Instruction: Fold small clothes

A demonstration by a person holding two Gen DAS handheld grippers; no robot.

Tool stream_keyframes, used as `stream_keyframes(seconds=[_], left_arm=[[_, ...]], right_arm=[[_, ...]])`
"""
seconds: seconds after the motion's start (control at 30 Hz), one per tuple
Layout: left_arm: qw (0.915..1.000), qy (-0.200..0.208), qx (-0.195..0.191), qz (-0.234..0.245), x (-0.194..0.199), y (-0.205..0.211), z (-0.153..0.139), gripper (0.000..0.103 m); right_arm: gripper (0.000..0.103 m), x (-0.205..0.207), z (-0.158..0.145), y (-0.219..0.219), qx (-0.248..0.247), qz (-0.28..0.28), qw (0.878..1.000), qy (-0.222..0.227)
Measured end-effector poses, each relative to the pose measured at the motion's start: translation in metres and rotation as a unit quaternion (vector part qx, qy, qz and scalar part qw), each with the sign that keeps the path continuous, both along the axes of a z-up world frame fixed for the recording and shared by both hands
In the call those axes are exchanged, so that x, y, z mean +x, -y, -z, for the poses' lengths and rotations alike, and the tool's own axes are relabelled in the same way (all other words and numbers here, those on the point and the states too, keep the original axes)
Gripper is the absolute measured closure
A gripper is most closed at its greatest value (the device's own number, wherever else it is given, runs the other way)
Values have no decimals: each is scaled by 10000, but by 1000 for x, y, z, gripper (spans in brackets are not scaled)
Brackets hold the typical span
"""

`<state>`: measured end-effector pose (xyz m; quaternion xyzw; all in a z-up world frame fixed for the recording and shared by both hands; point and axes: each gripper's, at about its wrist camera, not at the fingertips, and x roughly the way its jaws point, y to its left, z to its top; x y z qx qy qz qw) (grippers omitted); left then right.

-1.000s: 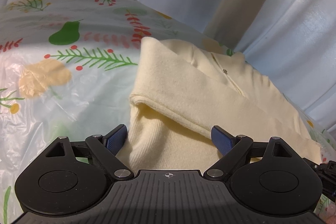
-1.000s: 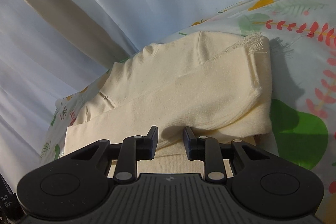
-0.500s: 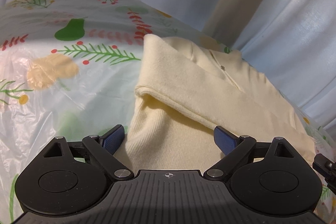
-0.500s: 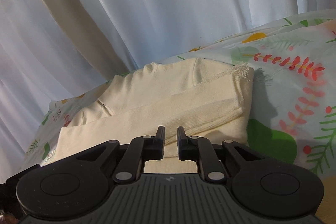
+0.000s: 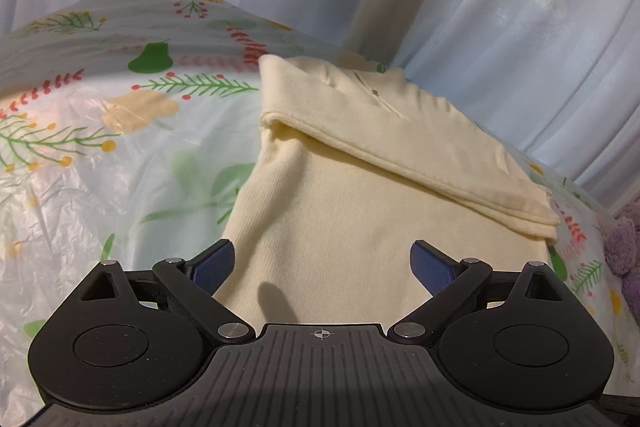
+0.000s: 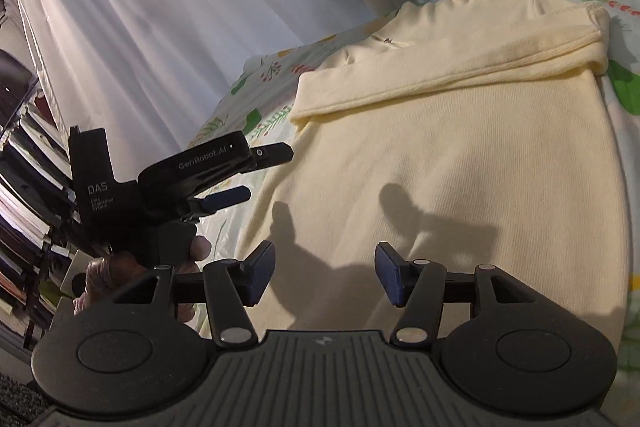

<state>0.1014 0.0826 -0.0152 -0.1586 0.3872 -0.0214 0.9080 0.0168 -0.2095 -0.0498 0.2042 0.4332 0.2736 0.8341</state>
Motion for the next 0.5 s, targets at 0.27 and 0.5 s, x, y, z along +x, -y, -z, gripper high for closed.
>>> stream_keyframes(seconds=[0.27, 0.5], left_arm=[[9992, -293, 122, 251, -62, -12, 5, 4], [9973, -703, -12, 194, -88, -30, 15, 4]], right_arm=[[43, -62, 8, 23, -580, 21, 9966, -587], [33, -86, 2, 47, -860, 501, 9947, -252]])
